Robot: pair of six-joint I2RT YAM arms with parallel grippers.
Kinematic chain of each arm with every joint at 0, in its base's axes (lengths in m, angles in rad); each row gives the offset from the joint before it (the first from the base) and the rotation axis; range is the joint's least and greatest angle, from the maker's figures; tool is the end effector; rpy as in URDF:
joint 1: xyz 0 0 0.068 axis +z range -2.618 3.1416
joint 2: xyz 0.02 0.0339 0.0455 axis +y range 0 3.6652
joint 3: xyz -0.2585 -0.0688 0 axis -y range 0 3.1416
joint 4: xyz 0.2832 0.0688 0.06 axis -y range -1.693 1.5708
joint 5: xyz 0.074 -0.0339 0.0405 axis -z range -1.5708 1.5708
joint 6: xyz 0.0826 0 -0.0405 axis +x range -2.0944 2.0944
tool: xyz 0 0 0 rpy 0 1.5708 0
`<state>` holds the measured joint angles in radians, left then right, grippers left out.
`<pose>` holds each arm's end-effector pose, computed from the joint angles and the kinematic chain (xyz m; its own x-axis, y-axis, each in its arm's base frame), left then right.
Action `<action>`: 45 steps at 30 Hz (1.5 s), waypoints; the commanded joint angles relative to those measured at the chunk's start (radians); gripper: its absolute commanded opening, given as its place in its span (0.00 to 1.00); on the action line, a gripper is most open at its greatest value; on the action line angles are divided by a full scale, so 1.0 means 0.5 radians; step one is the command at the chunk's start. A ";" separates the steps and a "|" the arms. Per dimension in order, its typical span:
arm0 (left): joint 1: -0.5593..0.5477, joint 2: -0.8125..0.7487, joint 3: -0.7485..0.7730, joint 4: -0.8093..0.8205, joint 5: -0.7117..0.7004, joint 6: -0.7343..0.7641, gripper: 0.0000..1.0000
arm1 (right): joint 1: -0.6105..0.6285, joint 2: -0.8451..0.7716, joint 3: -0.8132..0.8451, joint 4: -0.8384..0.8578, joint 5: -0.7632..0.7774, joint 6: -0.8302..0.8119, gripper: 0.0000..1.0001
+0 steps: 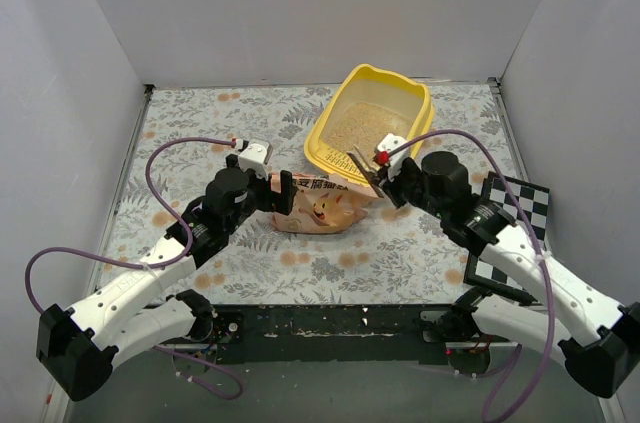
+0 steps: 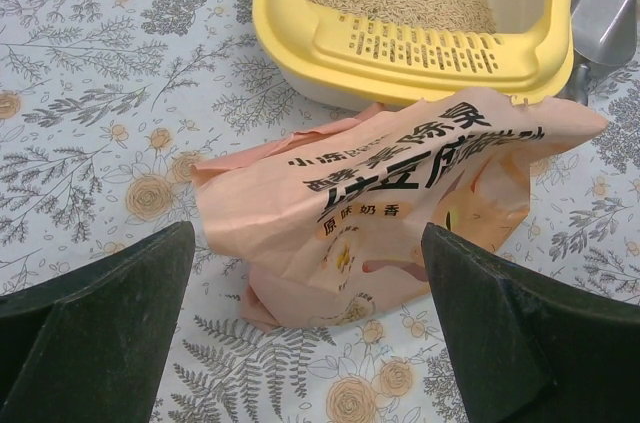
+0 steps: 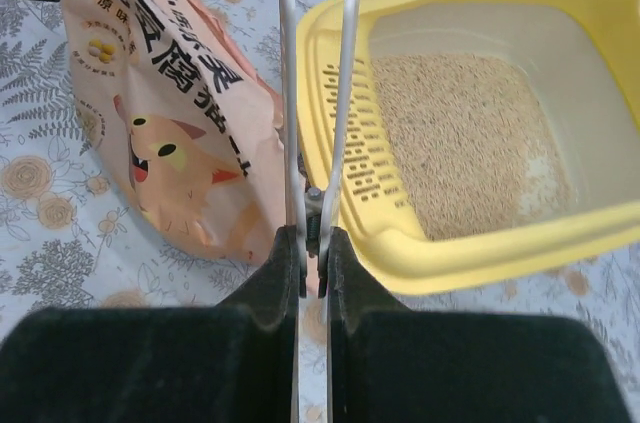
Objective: Fill the litter box with clean litter
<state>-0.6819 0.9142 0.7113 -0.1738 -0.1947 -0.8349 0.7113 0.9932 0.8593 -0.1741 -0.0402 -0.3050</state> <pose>0.2398 -0.1741 0.2629 -0.5465 -0.4930 -0.6769 0.1096 0.7593 -0.6415 0.2377 0.2093 0.3043 -0.0145 -0.4086 -0.9126 -0.7188 0.6387 -0.2745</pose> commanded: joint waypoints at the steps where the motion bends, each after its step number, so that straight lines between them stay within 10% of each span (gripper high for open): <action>1: 0.011 -0.031 0.013 -0.008 -0.021 -0.018 0.98 | 0.004 -0.216 0.009 -0.369 0.374 0.452 0.01; 9: 0.011 -0.012 0.038 -0.054 -0.037 -0.048 0.98 | 0.001 -0.382 -0.147 -1.127 0.820 1.487 0.01; 22: 0.014 -0.018 0.041 -0.067 0.058 -0.073 0.98 | -0.097 -0.462 -0.648 -1.103 0.967 2.453 0.01; 26: 0.014 -0.009 0.044 -0.076 0.046 -0.079 0.98 | -0.189 -0.348 -0.629 -1.130 0.967 2.521 0.01; 34: 0.014 -0.034 0.035 -0.051 -0.025 -0.122 0.98 | -0.438 -0.354 -0.550 -1.085 0.820 2.310 0.57; 45: 0.047 0.156 0.657 -0.707 -0.010 -0.827 0.98 | -0.450 -0.124 -0.013 -0.894 0.713 1.865 0.64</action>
<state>-0.6788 0.9722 0.9154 -0.3614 -0.2077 -1.0592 0.4904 0.9031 0.7479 -0.7063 0.3458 0.7288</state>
